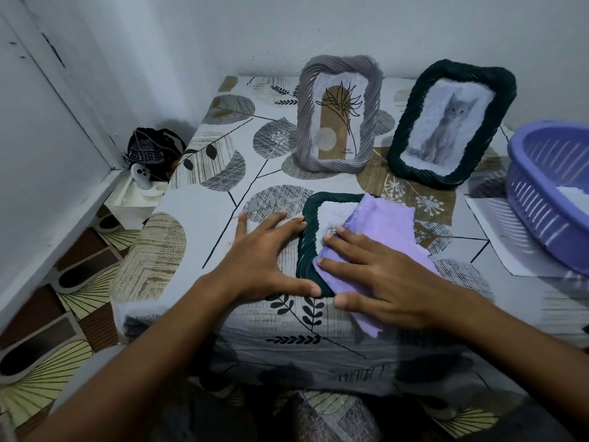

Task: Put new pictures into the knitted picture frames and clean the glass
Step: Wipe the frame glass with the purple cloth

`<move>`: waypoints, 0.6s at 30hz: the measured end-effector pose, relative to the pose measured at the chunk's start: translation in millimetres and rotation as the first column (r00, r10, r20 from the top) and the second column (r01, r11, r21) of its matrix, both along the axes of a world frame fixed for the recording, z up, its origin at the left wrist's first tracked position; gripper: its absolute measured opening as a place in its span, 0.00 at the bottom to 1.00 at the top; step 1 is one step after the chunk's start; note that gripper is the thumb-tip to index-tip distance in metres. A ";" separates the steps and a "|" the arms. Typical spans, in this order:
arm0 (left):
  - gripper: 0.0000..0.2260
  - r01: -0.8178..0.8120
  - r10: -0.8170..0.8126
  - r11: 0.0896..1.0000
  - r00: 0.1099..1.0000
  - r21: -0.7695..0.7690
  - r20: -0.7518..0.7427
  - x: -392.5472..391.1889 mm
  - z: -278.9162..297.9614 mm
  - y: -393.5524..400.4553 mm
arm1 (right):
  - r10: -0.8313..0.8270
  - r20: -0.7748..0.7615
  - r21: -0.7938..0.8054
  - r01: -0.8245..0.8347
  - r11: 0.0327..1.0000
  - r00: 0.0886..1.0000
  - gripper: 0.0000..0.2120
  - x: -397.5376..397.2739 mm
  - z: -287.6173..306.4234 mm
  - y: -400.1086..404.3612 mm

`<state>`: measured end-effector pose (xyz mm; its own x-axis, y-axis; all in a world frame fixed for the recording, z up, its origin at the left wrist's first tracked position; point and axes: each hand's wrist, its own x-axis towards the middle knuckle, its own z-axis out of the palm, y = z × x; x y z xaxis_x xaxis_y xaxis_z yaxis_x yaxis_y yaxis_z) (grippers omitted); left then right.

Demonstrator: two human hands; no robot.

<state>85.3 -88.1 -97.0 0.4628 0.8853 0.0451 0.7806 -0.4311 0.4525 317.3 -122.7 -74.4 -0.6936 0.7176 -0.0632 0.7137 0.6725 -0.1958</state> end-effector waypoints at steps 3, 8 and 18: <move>0.52 -0.001 0.001 1.000 1.000 -0.001 -0.001 0.3 0.1 0.0 | -0.016 -0.054 -0.010 0.015 1.000 0.998 0.37 2.8 -1.8 -1.5; 0.52 -0.001 0.001 1.000 1.000 -0.008 -0.010 0.5 0.6 0.0 | -0.019 -0.032 0.043 0.021 0.999 0.999 0.37 0.2 -6.2 -1.2; 0.52 -0.004 0.004 1.000 1.000 -0.009 -0.010 0.6 1.3 -0.6 | 0.050 -0.012 0.041 -0.049 0.998 0.999 0.35 1.6 -3.7 5.6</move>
<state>86.0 -88.6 -95.7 0.4598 0.8874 0.0324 0.7868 -0.4240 0.4486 318.8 -117.1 -78.1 -0.7289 0.6842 -0.0257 0.6769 0.7146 -0.1765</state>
